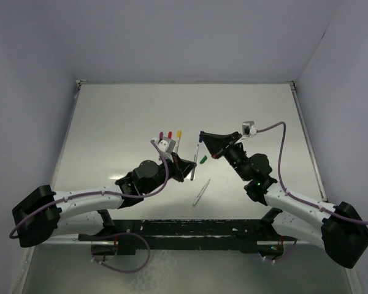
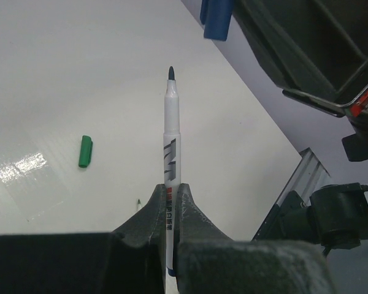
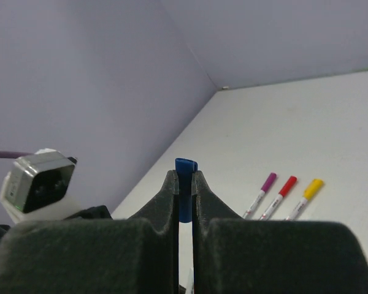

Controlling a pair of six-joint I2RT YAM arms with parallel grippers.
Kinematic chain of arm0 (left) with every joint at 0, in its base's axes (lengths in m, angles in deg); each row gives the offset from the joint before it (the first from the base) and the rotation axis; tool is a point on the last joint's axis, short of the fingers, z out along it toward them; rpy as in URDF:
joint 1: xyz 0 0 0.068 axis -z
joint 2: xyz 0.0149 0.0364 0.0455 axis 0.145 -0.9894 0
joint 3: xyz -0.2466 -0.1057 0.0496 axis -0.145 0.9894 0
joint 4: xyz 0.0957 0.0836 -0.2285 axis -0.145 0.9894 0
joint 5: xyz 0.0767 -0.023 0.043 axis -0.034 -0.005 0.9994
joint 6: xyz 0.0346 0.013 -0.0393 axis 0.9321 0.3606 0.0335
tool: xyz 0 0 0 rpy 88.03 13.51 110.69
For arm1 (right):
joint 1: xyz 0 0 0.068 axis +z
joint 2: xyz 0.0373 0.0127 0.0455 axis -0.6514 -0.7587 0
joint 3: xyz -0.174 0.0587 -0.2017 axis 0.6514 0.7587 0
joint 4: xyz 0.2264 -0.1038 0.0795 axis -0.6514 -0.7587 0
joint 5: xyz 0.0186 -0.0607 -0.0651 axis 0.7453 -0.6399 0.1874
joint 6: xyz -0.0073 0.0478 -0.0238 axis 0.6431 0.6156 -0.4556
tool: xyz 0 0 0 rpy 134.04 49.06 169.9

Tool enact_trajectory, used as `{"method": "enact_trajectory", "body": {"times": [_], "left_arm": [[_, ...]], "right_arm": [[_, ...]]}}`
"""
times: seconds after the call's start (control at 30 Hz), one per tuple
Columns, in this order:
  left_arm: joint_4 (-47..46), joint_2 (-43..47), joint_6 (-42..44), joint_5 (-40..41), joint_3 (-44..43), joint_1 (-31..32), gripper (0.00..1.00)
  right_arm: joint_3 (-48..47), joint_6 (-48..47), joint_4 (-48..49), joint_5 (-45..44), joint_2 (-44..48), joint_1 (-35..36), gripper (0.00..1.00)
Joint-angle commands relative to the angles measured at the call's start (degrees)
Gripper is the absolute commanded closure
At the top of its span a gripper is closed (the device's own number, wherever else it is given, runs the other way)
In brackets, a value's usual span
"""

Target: Insert the pens into the pen caps

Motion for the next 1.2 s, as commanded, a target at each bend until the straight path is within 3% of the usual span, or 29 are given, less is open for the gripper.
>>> {"method": "enact_trajectory", "body": {"times": [0.0,1.17], "left_arm": [[-4.91,-0.39,1.06,-2.14,-0.91,-0.22,1.0],[-8.51,4.14,3.59,-2.71,3.27,-0.17,1.0]], "right_arm": [[-0.18,1.74,9.87,-1.66,0.06,0.19,1.0],[-0.27,2.64,10.6,0.49,-3.72,0.16,1.0]]}}
